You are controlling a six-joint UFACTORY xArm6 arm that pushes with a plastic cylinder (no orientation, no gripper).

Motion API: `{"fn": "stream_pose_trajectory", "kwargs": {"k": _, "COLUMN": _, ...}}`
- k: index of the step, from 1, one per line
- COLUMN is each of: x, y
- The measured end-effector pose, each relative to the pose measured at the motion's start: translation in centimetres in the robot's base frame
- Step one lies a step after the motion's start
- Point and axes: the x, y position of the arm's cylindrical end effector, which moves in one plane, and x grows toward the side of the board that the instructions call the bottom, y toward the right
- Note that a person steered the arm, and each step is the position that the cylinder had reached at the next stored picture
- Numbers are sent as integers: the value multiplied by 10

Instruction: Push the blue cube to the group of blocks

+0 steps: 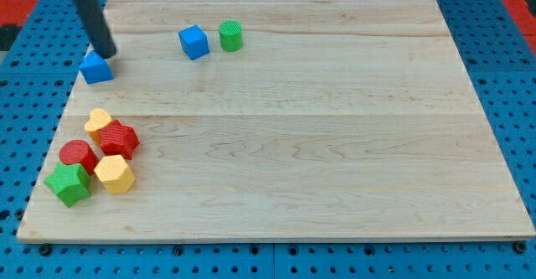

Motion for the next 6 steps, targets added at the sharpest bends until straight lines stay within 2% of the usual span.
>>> {"fn": "stream_pose_trajectory", "kwargs": {"k": 1, "x": 41, "y": 9}}
{"fn": "stream_pose_trajectory", "kwargs": {"k": 2, "x": 91, "y": 41}}
{"fn": "stream_pose_trajectory", "kwargs": {"k": 3, "x": 111, "y": 73}}
{"fn": "stream_pose_trajectory", "kwargs": {"k": 5, "x": 20, "y": 200}}
{"fn": "stream_pose_trajectory", "kwargs": {"k": 6, "x": -67, "y": 227}}
